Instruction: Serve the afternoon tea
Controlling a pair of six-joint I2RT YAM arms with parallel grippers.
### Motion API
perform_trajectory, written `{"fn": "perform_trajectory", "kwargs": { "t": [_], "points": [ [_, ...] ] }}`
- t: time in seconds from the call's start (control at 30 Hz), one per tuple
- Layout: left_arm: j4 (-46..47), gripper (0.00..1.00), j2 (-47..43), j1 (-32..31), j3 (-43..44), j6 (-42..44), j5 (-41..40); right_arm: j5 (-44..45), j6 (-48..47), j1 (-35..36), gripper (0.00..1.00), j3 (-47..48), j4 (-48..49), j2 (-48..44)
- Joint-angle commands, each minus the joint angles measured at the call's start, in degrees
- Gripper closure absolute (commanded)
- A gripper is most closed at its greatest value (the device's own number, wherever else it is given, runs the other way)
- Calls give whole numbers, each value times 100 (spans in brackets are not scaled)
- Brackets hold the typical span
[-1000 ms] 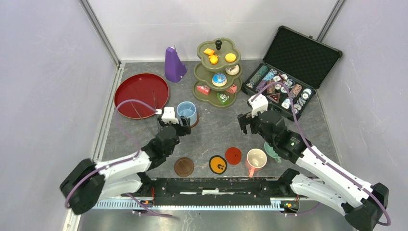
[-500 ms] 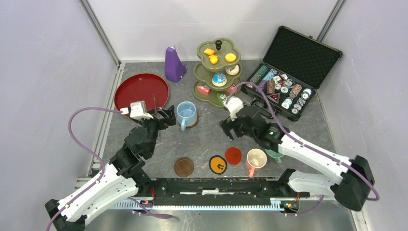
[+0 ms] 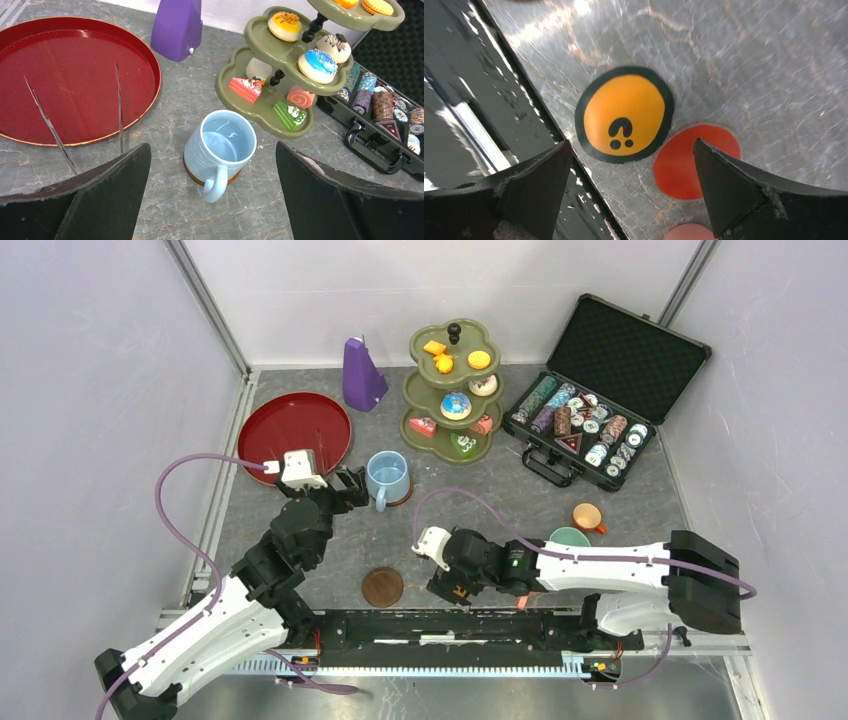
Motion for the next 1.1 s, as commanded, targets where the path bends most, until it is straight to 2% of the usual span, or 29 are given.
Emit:
{"fn": "perform_trajectory", "kwargs": {
  "t": [0.0,0.17,0.37,0.63,0.73,0.83,1.07],
  "points": [
    [75,0,-14,19,240,137,-69,287,344,199,2,-223,149,187],
    [2,0,-23,19,403,248,-31,755,684,305,2,-452,556,394],
    [-58,0,-87,17,478,369,-37,741,767,350,3,-530,909,772],
    [-78,0,-118,19,469,408,-88,1743,979,298,16,-337,1109,1296],
    [-48,0,-114,19,480,500,-112,1896,1004,46,22,-227,1262,1524],
    [-91,0,-124,19,518,548,-129,1735,866,-337,27,-345,1779,1685],
    [-147,0,-206,28,509,571,-94,597,633,-1351,31,-195,3006,2241]
  ]
}}
